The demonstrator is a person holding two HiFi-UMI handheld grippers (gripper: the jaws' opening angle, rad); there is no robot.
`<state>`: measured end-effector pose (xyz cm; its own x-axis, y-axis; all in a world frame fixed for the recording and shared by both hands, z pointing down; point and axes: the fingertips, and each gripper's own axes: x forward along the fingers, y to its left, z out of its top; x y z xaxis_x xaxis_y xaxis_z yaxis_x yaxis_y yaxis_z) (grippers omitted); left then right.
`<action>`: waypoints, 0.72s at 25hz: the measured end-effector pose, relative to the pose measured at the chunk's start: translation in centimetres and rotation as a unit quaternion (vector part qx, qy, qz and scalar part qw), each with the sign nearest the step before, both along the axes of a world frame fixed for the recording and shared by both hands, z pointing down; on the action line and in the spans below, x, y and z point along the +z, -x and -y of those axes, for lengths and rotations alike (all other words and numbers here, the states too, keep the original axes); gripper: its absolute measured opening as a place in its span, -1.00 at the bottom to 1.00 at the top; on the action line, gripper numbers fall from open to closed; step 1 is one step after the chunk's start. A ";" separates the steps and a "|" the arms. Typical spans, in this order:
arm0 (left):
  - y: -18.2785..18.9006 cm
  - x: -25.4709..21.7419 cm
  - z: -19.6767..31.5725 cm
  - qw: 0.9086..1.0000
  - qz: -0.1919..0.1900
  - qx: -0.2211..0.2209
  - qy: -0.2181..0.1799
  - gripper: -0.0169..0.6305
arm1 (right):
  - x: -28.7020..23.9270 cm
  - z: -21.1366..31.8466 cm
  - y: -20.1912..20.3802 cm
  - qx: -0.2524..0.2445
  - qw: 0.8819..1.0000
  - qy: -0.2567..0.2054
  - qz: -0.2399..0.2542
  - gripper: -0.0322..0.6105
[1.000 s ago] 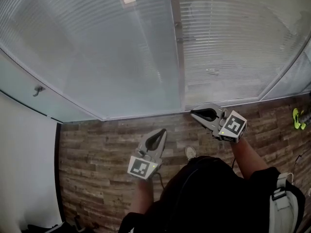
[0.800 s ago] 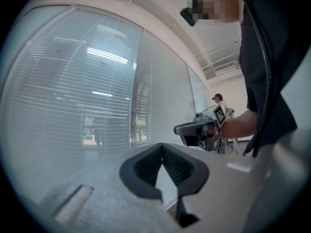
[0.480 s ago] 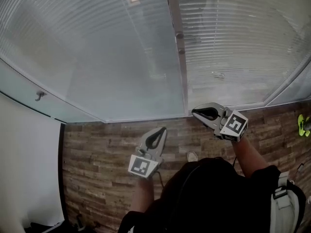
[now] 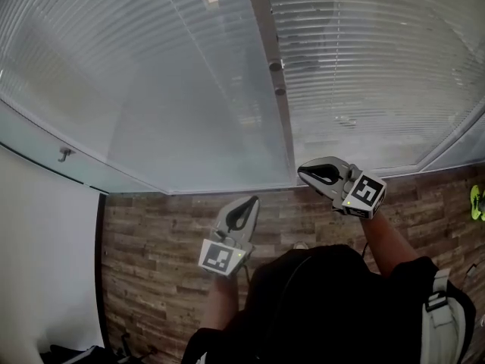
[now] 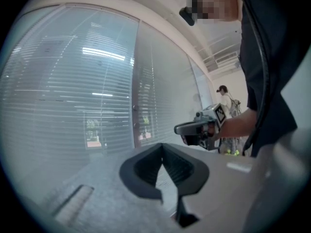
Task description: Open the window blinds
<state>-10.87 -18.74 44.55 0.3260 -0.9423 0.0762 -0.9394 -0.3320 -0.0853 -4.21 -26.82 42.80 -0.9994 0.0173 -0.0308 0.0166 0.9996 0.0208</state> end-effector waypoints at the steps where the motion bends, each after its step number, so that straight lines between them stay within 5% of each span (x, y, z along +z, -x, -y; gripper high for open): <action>1: -0.1 -0.2 0.4 1.000 0.002 0.002 0.001 -0.93 | -0.1 0.3 0.0 -0.001 1.000 0.000 -0.001 -0.89; 18: 0.0 -1.5 4.9 0.998 0.012 0.059 -0.011 -0.93 | -0.7 3.6 -0.2 0.053 0.999 -0.007 -0.004 -0.89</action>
<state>-10.85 -23.59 43.07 0.4329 -0.8992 0.0639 -0.8918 -0.4375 -0.1152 -3.96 -30.46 42.10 -0.9958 -0.0884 -0.0238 -0.0891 0.9954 0.0345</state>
